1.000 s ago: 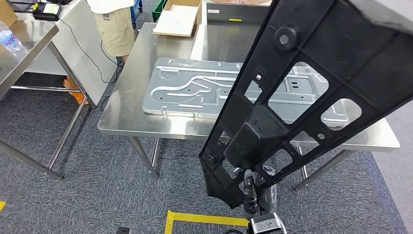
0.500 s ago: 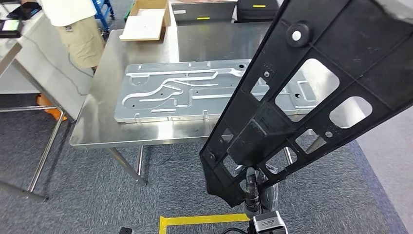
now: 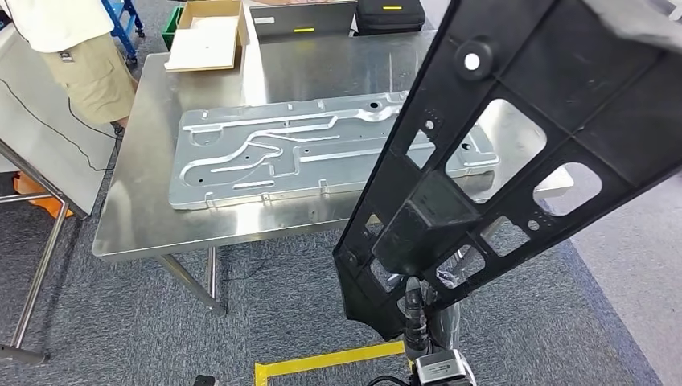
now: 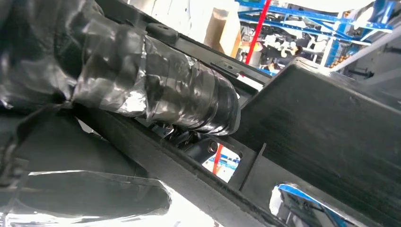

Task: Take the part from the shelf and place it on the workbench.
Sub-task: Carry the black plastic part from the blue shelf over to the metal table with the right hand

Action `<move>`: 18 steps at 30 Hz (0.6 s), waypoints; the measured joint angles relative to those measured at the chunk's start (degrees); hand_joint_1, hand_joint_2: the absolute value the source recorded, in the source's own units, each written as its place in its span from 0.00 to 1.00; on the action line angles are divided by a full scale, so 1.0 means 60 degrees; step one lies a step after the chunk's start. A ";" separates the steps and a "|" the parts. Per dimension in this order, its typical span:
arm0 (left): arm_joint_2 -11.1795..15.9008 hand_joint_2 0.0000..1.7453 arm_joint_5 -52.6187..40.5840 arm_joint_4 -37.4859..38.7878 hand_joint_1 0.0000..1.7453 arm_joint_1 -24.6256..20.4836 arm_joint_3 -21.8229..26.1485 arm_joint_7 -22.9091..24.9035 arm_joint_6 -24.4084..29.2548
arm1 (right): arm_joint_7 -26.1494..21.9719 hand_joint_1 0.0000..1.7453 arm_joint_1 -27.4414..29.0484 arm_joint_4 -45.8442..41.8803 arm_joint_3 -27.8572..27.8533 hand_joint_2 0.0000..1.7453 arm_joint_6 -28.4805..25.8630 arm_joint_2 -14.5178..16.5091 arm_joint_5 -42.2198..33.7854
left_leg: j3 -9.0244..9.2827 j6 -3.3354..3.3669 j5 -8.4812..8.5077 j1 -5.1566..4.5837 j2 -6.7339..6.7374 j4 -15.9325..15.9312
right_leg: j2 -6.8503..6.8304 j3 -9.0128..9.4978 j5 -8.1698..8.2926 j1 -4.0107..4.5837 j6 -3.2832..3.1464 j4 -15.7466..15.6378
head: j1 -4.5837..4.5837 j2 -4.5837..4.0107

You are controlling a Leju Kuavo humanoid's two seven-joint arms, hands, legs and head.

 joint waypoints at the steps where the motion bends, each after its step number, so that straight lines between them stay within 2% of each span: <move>1: -0.0005 1.00 0.0004 0.0000 0.00 -0.0003 0.0000 0.0000 -0.0001 | 0.0003 1.00 -0.0001 0.0000 -0.0002 0.00 0.0002 0.0002 0.0001 | -0.0002 -0.0040 -0.0031 -0.0023 0.0004 0.0034 | -0.0018 0.0324 0.0225 0.0018 -0.0037 -0.0622 | 0.0000 0.0000; 2: -0.0007 1.00 0.0005 0.0000 0.00 -0.0006 0.0000 -0.0002 -0.0002 | 0.0004 1.00 -0.0001 -0.0001 -0.0004 0.00 0.0003 0.0006 0.0001 | -0.0009 -0.0082 -0.0059 -0.0042 0.0006 0.0060 | -0.0029 0.0546 0.0354 0.0033 -0.0081 -0.1064 | -0.0001 0.0000; 3: -0.0008 1.00 0.0006 0.0000 0.00 -0.0007 0.0000 -0.0005 -0.0003 | 0.0005 1.00 0.0000 -0.0002 -0.0007 0.00 0.0004 0.0012 0.0001 | -0.0017 -0.0130 -0.0081 -0.0063 0.0008 0.0080 | -0.0033 0.0635 0.0377 0.0048 -0.0126 -0.1262 | -0.0001 0.0000; 6: -0.0008 1.00 0.0012 0.0000 0.00 -0.0014 0.0000 -0.0016 -0.0004 | 0.0006 1.00 0.0005 -0.0004 -0.0020 0.00 0.0005 0.0031 0.0002 | -0.0016 -0.0285 -0.0139 -0.0057 0.0014 0.0118 | -0.0014 0.0629 0.0384 0.0057 -0.0282 -0.1304 | -0.0002 0.0000; 7: -0.0008 1.00 0.0014 0.0000 0.00 -0.0019 0.0000 -0.0017 -0.0004 | 0.0007 1.00 0.0003 -0.0004 -0.0021 0.00 0.0006 0.0041 0.0005 | -0.0073 -0.0339 -0.0268 -0.0042 0.0013 0.0275 | -0.0016 0.0643 0.0399 0.0043 -0.0348 -0.1335 | -0.0004 0.0000; 8: -0.0008 1.00 0.0017 0.0000 0.00 -0.0023 0.0000 -0.0018 -0.0004 | 0.0008 1.00 0.0000 -0.0004 -0.0022 0.00 0.0008 0.0051 0.0007 | -0.0216 -0.0386 -0.0497 -0.0029 0.0010 0.0612 | -0.0023 0.0655 0.0416 0.0022 -0.0406 -0.1369 | -0.0004 0.0001; 10: -0.0008 1.00 0.0021 0.0000 0.00 -0.0014 0.0000 -0.0016 -0.0005 | 0.0012 1.00 -0.0005 -0.0004 -0.0026 0.00 0.0011 0.0061 0.0012 | -0.0777 -0.0454 -0.1152 -0.0010 0.0006 0.1823 | -0.0033 0.0652 0.0424 0.0015 -0.0473 -0.1388 | -0.0005 0.0001; 11: -0.0008 1.00 0.0025 0.0000 0.00 -0.0002 0.0000 -0.0013 -0.0010 | 0.0016 1.00 -0.0003 -0.0004 -0.0028 0.00 0.0012 0.0061 0.0012 | -0.1073 -0.0474 -0.1393 -0.0004 0.0006 0.2441 | -0.0031 0.0644 0.0422 0.0021 -0.0481 -0.1383 | -0.0004 0.0001; 12: -0.0008 1.00 0.0027 0.0000 0.00 0.0012 0.0000 -0.0007 -0.0025 | 0.0022 1.00 -0.0001 -0.0004 -0.0030 0.00 0.0013 0.0061 0.0012 | -0.1267 -0.0481 -0.1472 -0.0003 0.0006 0.2827 | -0.0027 0.0643 0.0418 0.0027 -0.0486 -0.1377 | -0.0004 0.0000; 13: -0.0008 1.00 0.0031 0.0000 0.00 0.0022 0.0000 -0.0001 -0.0044 | 0.0026 1.00 0.0000 -0.0004 -0.0031 0.00 0.0015 0.0061 0.0012 | -0.1288 -0.0472 -0.1347 -0.0004 0.0005 0.2841 | -0.0019 0.0647 0.0414 0.0031 -0.0485 -0.1367 | -0.0004 0.0000; 14: -0.0007 1.00 0.0035 0.0000 0.00 0.0026 0.0000 0.0005 -0.0068 | 0.0030 1.00 0.0000 -0.0004 -0.0032 0.00 0.0018 0.0061 0.0012 | -0.1122 -0.0443 -0.1048 -0.0006 0.0005 0.2460 | -0.0008 0.0658 0.0407 0.0036 -0.0481 -0.1355 | -0.0005 0.0000; 16: 0.0000 1.00 0.0044 0.0000 0.00 0.0012 0.0000 0.0014 -0.0103 | 0.0031 1.00 -0.0001 -0.0003 -0.0032 0.00 0.0024 0.0063 0.0012 | -0.0485 -0.0326 -0.0360 -0.0041 -0.0005 0.1067 | 0.0010 0.0678 0.0388 0.0057 -0.0452 -0.1329 | -0.0005 0.0000; 17: 0.0005 1.00 0.0048 0.0000 0.00 0.0001 0.0000 0.0015 -0.0111 | 0.0031 1.00 -0.0002 -0.0003 -0.0033 0.00 0.0026 0.0064 0.0012 | -0.0244 -0.0269 -0.0159 -0.0067 -0.0008 0.0518 | 0.0015 0.0673 0.0381 0.0070 -0.0418 -0.1315 | -0.0005 0.0000; 18: 0.0010 1.00 0.0053 0.0000 0.00 -0.0006 0.0000 0.0018 -0.0117 | 0.0031 1.00 -0.0002 -0.0003 -0.0034 0.00 0.0026 0.0065 0.0012 | -0.0117 -0.0224 -0.0080 -0.0095 -0.0012 0.0203 | 0.0015 0.0663 0.0380 0.0079 -0.0375 -0.1306 | -0.0004 0.0000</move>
